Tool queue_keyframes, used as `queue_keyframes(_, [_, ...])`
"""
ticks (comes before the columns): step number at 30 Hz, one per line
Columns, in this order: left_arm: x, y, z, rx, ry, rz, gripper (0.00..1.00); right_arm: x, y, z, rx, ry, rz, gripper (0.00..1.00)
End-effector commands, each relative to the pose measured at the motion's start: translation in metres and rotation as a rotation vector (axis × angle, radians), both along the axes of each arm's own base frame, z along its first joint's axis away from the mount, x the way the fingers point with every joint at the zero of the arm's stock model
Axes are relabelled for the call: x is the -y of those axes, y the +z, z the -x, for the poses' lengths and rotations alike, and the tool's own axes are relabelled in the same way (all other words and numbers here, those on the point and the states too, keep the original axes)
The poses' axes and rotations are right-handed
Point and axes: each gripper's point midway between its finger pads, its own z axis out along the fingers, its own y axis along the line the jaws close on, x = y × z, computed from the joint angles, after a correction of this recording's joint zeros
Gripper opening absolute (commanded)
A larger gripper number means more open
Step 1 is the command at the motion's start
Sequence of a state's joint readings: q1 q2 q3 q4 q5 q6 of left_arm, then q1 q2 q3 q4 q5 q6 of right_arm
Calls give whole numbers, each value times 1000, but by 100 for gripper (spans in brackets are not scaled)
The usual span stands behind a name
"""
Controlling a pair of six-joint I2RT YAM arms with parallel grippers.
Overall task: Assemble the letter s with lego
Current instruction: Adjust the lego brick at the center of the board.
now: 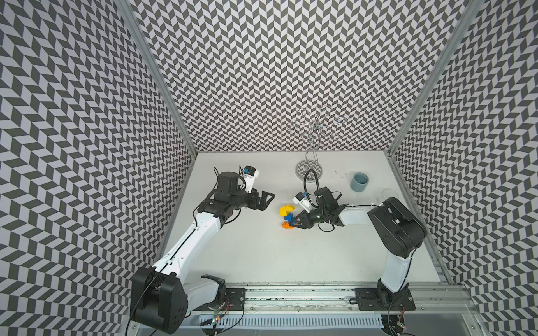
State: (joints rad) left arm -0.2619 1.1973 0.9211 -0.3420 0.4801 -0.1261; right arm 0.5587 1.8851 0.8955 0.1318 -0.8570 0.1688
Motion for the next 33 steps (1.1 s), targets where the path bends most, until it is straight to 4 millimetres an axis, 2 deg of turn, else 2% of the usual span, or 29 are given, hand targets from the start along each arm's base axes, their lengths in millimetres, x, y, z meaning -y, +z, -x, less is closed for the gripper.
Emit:
queue_keyframes(1, [-1,11,4,-1,14,57,99,1,8,13,-162,-13,-18,18])
queue_keyframes(7, [-1,16,7,2,12,66,99,-2,5,17,-270,-5,-29,19])
queue_keyframes(15, [-4,11,12,-6,9,42,99,2,-9,15,-368,-57,-26,19])
queue_keyframes(33, [-5,5,10,2,-4,0,99,9,-25,10,-466,-114,-29,27])
